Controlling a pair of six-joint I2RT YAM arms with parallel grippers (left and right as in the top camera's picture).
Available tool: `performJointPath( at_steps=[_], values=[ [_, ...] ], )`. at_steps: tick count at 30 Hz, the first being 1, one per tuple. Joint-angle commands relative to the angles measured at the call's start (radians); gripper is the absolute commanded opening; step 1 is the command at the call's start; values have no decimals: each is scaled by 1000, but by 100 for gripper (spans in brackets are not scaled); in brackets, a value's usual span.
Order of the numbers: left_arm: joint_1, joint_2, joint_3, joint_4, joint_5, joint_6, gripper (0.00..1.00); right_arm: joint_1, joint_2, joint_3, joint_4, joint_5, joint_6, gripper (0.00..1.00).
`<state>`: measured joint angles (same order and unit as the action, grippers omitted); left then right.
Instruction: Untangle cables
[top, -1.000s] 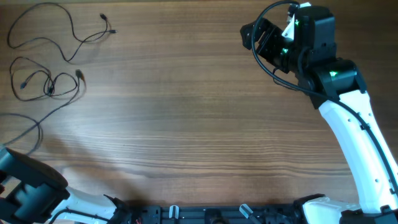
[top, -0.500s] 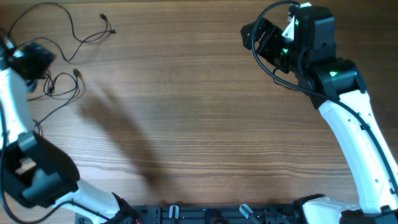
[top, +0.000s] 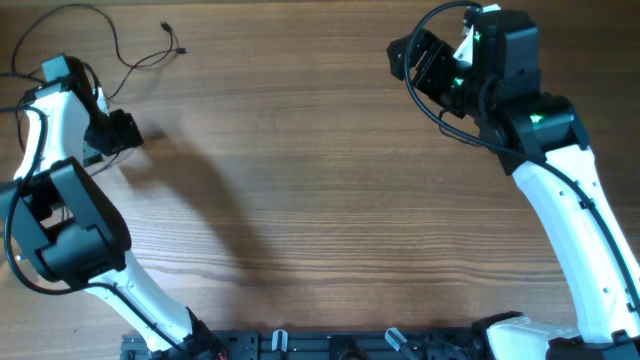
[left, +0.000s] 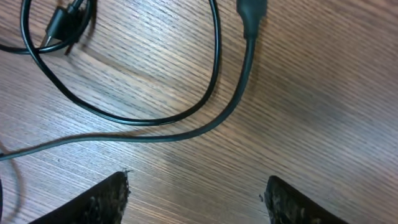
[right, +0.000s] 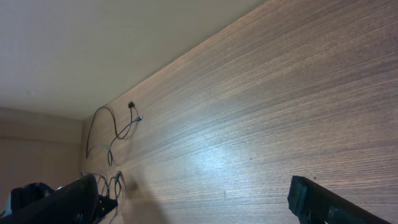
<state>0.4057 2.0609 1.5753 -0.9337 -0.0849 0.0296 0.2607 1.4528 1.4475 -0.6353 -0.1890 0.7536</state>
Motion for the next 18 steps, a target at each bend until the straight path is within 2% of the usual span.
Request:
performJointPath(
  at_steps=[1,7,9,12,18],
  values=[
    [-2,14,-30,-7,13,74,66,-1,-2,3,14,18,-18,100],
    [-2,14,-135,99,13,98,62,-1,-2,3,25,18,-18,100],
    [-2,14,-150,141,11,98,70,-1,-2,3,25,18,-18,100],
    [-2,14,-151,227,-60,98,70,-1,-2,3,24,18,-18,100],
    [-3,14,-151,294,-63,98,67,-1,-2,3,25,18,-18,100]
  ],
)
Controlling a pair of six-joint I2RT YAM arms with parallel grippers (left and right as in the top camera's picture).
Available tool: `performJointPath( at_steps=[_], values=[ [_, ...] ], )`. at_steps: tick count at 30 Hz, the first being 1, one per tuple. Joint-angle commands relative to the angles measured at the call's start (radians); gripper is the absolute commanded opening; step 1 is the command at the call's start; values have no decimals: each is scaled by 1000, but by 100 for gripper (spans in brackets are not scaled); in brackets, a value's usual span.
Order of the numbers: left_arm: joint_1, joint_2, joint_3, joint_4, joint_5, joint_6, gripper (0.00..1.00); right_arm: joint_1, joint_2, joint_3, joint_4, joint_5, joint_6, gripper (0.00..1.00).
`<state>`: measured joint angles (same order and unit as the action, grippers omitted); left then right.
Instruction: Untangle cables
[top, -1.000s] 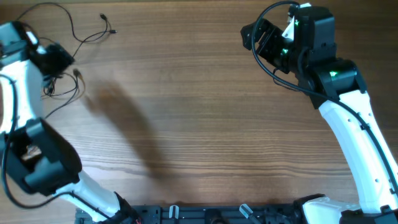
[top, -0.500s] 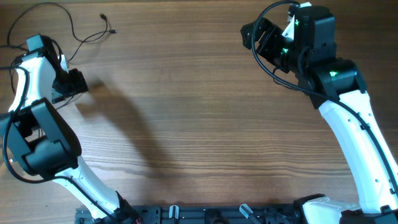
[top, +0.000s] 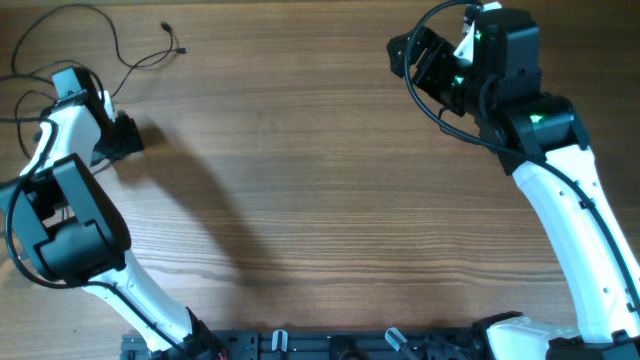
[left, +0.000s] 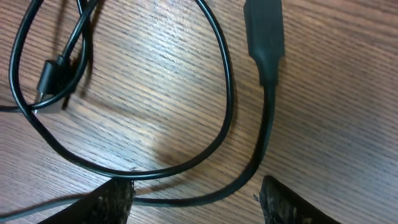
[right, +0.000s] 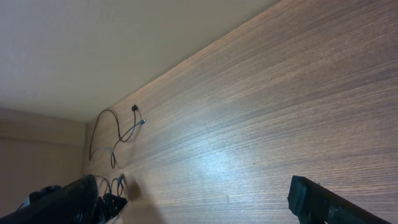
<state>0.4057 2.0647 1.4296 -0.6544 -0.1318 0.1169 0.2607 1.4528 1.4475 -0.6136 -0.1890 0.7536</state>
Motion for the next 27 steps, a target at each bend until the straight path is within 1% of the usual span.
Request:
performJointPath(
  at_steps=[1,3,4,6,8,10,13,14,15,16,17,19,22,23,26,27],
  values=[
    [-3,11,-6,24,-16,11,67,-1,-2,3,5,18,-18,100],
    [-2,12,-6,34,-15,11,64,-1,-2,3,6,18,-19,100],
    [-2,13,-6,30,-13,11,60,-1,-2,3,5,18,-19,100],
    [-2,17,-6,11,29,11,56,-1,-2,3,4,18,-19,100],
    [-2,27,-6,4,33,10,55,-1,-2,3,6,18,-19,100],
    [-2,40,-6,0,34,9,47,-1,-2,3,6,18,-19,100],
    [-2,68,-6,-4,33,10,43,-1,-2,3,4,18,-19,100],
    [-2,68,-6,-3,33,10,28,-1,-2,3,3,17,-20,100],
    [-2,66,-5,-4,33,10,16,-1,-2,3,2,18,-21,100],
    [-2,65,-5,-11,33,10,6,-1,-2,3,2,18,-21,100],
    [-2,65,-5,-32,33,10,4,-1,-2,3,3,18,-21,100],
    [-2,60,-5,-86,34,8,4,-1,-2,3,8,18,-20,100],
    [-2,21,-4,-184,35,-47,4,-1,-2,3,26,18,-20,100],
    [-2,-14,-4,-209,64,-46,4,-1,-2,3,29,18,-20,100],
    [-2,-136,-4,-211,203,-53,4,-1,-2,3,29,18,-21,100],
    [-2,-182,-4,-204,214,-86,4,-1,-2,3,28,18,-21,100]
  ],
)
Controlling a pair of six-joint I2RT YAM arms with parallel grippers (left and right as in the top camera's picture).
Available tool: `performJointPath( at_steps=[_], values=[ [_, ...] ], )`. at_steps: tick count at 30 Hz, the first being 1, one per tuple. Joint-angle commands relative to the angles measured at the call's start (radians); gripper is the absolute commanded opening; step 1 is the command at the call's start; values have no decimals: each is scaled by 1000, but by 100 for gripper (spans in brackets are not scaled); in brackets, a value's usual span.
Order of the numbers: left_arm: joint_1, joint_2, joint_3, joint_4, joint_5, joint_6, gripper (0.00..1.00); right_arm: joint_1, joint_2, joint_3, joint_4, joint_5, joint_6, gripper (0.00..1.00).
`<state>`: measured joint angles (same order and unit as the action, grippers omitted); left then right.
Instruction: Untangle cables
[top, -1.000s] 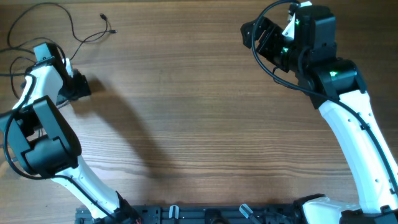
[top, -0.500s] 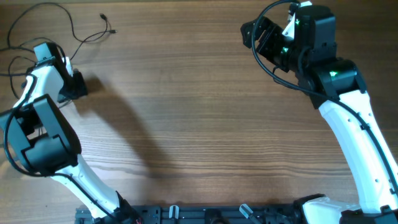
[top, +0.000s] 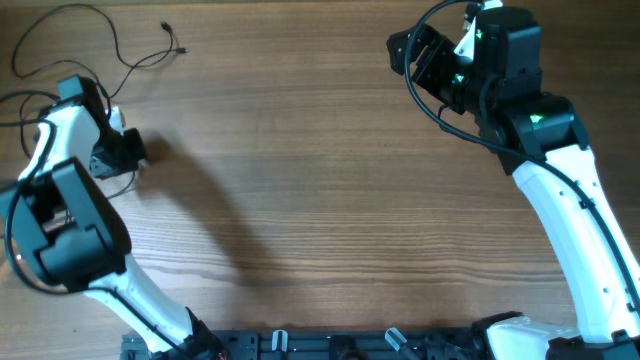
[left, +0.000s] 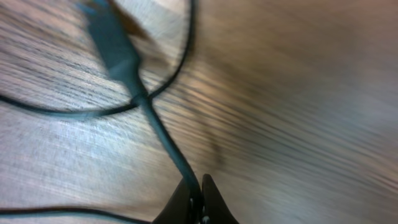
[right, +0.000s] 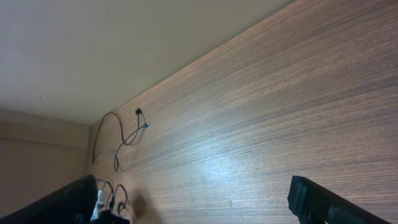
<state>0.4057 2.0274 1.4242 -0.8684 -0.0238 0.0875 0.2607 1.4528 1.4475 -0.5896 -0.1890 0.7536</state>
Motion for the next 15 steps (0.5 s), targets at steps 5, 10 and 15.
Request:
performJointPath(
  at_steps=[5,10,15],
  values=[
    [-2,-294,1,95,105,-96,4,-1,-2,3,-3,17,-21,100],
    [29,-295,1,29,100,-329,4,-1,-2,3,-13,18,-21,100],
    [121,-294,1,-99,-164,-588,4,-1,-2,3,-14,18,-21,100]
  ],
)
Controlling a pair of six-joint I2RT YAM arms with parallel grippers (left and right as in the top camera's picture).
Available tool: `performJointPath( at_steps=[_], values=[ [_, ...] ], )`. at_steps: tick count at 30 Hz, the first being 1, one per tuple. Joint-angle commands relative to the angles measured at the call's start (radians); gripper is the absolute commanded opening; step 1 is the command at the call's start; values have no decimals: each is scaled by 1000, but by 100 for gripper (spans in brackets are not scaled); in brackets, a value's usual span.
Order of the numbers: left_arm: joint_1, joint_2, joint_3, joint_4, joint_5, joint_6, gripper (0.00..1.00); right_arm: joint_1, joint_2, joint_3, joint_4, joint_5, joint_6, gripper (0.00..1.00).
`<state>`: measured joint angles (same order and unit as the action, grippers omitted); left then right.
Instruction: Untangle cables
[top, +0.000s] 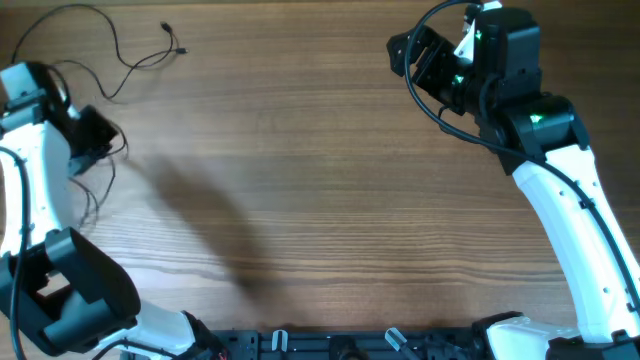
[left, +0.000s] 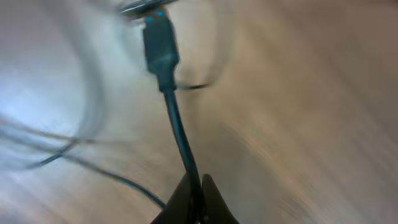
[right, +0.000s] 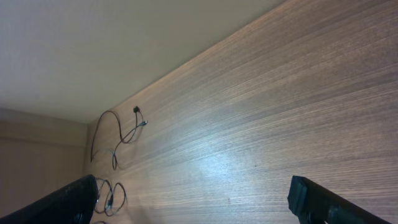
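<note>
My left gripper (top: 96, 131) is at the table's left edge, shut on a dark cable (left: 177, 127). That cable runs from the fingertips (left: 186, 198) up to its plug (left: 160, 46); the left wrist view is motion-blurred. Thin loops of cable (top: 93, 188) trail below the gripper. A second thin black cable (top: 110, 45) lies spread at the far left corner and also shows as a cable (right: 115, 133) in the right wrist view. My right gripper (top: 413, 52) hangs open high over the far right, holding nothing.
The wooden table (top: 330, 190) fills the view. The far edge of the table (right: 205, 46) meets a plain wall. A black rail (top: 330, 345) with clips runs along the near edge between the arm bases.
My left gripper, still shut on the dark cable, has moved left and toward the far side, and the plug end now hangs farther from the wood. The right arm has not moved.
My left gripper was open over the dark cable loops and plug, then closer to the plug's cable, still open. Then it was shut on that cable near the table. Now it holds it farther left. The right gripper stayed open and still throughout.
</note>
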<state>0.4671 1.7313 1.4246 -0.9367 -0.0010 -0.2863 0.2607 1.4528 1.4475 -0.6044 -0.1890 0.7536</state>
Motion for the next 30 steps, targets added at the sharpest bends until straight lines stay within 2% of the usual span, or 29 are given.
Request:
performJointPath(
  at_steps=[1,9,18,25,30],
  values=[
    [92,2,0,-38,-198,-260,4,-1,-2,3,1,18,-21,100],
    [260,2,0,-14,-156,-401,4,-1,0,3,-1,17,-20,100],
    [388,6,-72,0,-146,-652,4,0,31,3,-43,17,-20,100],
    [496,6,-145,96,-149,-665,6,0,34,3,-43,6,-18,100],
    [505,16,-145,148,-150,-665,6,0,34,3,-40,6,-18,100]
  ],
)
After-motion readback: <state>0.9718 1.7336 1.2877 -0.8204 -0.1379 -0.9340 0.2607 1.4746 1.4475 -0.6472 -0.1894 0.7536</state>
